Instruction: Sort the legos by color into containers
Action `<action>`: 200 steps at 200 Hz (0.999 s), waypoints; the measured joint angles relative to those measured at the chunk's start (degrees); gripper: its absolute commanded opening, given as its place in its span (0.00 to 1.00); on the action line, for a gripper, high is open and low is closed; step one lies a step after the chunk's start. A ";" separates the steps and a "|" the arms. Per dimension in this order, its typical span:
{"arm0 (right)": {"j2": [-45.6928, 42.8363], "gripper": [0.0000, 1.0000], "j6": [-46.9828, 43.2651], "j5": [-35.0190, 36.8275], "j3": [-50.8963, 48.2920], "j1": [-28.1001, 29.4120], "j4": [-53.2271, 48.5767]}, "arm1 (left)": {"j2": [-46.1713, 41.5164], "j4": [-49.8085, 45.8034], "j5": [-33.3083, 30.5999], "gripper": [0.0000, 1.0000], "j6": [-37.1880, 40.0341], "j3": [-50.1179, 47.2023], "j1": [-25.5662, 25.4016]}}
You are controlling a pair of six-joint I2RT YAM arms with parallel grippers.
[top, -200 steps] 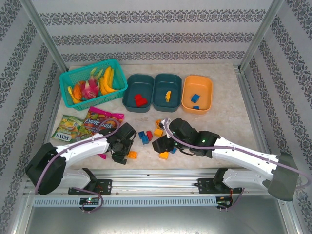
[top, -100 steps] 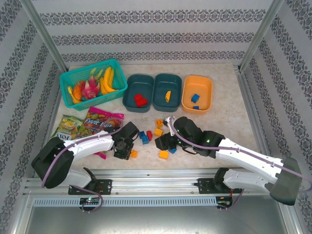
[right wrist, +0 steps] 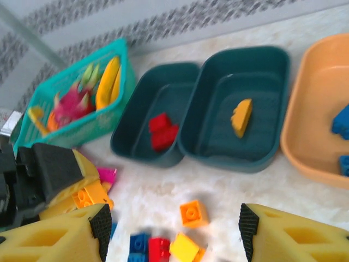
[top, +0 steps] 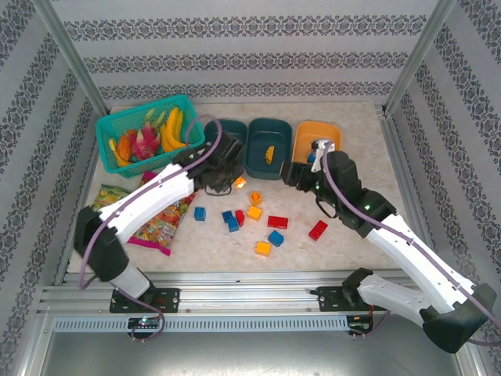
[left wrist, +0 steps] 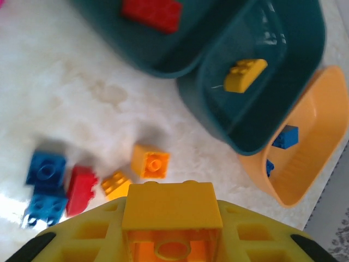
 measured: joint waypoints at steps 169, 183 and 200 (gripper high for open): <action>2.56 0.65 6.54 -3.06 -0.59 -7.23 -0.15 | 47.30 -6.16 1.53 0.50 38.82 46.27 3.96; 2.56 0.65 6.56 -3.34 -0.74 -7.23 -0.24 | 47.47 -6.54 2.14 0.56 39.21 46.29 4.00; 2.58 0.65 6.54 -3.65 -0.85 -7.23 -0.22 | 47.47 -7.32 2.91 0.61 39.56 47.36 4.00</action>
